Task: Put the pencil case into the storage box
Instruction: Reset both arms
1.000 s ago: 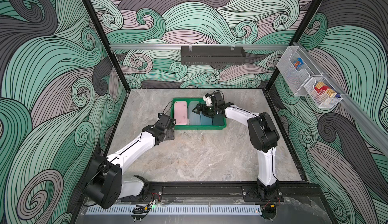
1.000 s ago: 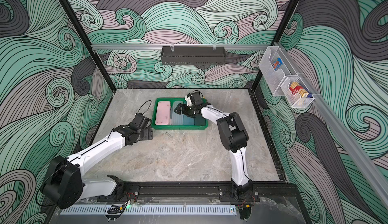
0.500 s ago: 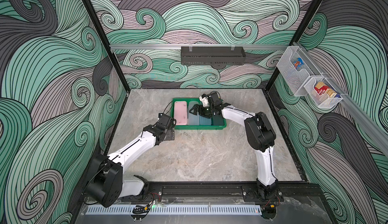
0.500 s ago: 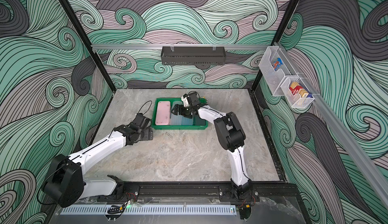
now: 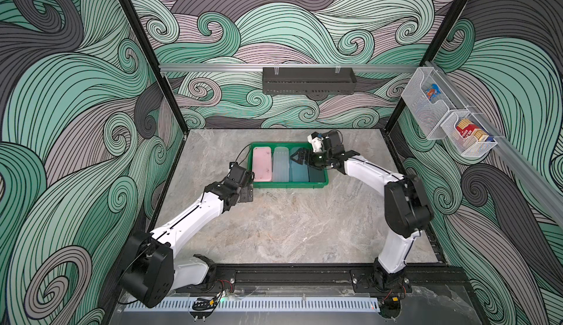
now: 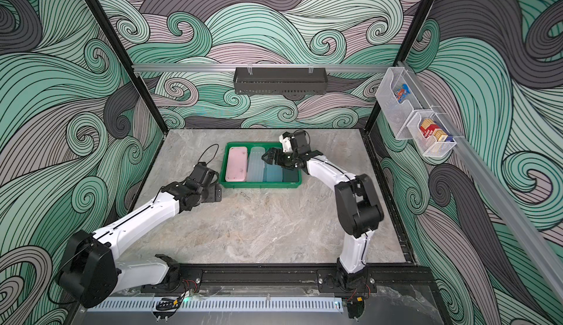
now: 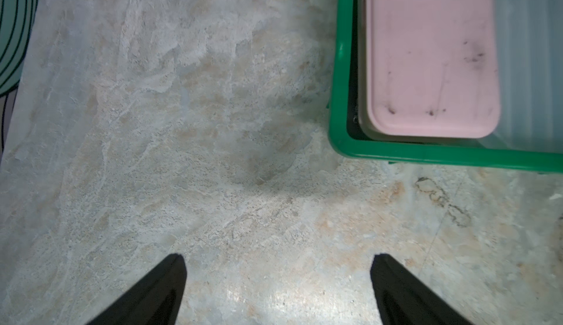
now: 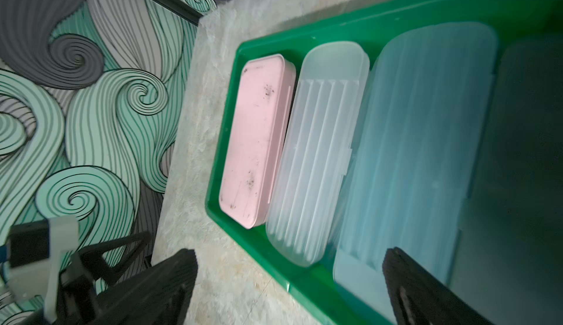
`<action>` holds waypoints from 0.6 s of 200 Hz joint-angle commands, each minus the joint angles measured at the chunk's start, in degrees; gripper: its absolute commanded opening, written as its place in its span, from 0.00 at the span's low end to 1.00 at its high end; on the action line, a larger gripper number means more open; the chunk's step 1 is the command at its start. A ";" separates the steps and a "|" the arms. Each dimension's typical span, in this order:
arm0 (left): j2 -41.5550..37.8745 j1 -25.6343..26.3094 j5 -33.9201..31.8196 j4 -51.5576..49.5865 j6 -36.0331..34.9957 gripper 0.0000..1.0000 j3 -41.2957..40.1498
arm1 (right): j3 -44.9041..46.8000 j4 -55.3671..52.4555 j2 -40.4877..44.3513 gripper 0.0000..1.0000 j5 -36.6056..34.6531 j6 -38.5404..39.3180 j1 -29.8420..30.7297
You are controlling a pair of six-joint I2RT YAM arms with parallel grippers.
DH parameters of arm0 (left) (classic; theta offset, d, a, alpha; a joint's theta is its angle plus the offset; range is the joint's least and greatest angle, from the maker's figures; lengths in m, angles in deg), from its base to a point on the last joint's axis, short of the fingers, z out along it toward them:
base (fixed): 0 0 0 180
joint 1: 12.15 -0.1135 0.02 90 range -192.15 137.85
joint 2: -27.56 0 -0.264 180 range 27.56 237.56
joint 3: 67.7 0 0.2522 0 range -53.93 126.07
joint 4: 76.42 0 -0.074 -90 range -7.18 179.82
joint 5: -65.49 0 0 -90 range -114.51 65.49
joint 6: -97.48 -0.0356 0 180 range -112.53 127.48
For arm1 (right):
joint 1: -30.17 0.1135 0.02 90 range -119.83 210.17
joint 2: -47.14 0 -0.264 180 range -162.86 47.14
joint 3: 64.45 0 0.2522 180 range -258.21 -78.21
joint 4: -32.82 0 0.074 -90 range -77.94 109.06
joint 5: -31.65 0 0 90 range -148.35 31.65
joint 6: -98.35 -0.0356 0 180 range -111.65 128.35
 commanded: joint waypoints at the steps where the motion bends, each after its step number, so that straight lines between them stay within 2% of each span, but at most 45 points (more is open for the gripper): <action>1: -5.06 -0.99 0.52 7.22 -5.18 0.99 -0.61 | 6.40 -1.18 8.48 0.99 -0.08 5.03 -6.32; 27: -9.55 -2.91 4.22 22.51 -11.07 0.99 -8.04 | 16.17 -1.01 16.38 0.99 -4.34 11.28 -14.84; 57: -7.85 -8.29 8.41 34.19 -15.25 0.99 -13.50 | 26.26 5.59 21.60 0.99 -11.57 20.56 -19.25; 93: -2.13 -15.48 16.44 40.43 -16.06 0.99 -14.82 | 42.52 31.73 25.20 0.99 -19.27 26.50 -21.02; 110: -1.59 -16.52 17.42 40.45 -18.31 0.99 -13.92 | 48.26 44.98 23.21 0.99 -22.17 27.83 -21.34; 120: -0.62 -16.65 17.63 44.57 -21.01 0.99 -15.54 | 49.33 49.26 21.00 0.99 -22.38 28.69 -21.42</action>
